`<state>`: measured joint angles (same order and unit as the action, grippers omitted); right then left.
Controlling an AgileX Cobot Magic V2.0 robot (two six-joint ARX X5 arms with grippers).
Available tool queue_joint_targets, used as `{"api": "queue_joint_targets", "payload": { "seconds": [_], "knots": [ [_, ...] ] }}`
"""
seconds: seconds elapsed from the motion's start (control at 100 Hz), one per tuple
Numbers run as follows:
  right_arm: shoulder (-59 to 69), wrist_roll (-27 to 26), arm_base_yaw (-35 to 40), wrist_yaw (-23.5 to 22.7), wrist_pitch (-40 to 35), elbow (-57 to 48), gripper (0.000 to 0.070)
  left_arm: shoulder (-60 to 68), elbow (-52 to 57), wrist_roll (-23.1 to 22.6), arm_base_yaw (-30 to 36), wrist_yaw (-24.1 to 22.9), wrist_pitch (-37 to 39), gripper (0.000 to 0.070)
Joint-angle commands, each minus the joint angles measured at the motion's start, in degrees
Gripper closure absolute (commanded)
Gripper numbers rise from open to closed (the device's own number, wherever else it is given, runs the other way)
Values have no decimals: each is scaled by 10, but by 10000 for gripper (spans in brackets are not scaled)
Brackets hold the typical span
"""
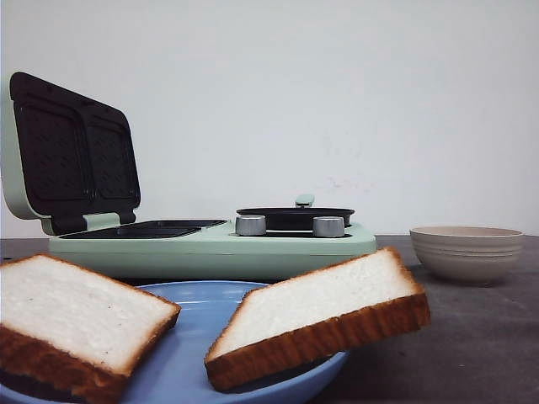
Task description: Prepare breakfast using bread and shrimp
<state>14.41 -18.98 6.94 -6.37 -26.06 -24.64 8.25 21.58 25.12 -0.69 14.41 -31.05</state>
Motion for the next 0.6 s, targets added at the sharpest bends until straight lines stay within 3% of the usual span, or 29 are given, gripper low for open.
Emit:
{"api": "queue_joint_targets", "payload": {
  "seconds": [0.0,0.31,0.59],
  "knots": [
    [34,-12,0,-19,-23,-36,697,16,35,2,0,14,-13,695],
    [154,15,0,-129,-124,-120,696,103,99,41,0,187,-81,695],
    [166,43,0,-146,-168,-121,696,182,99,8,7,208,-145,695]
  ]
}}
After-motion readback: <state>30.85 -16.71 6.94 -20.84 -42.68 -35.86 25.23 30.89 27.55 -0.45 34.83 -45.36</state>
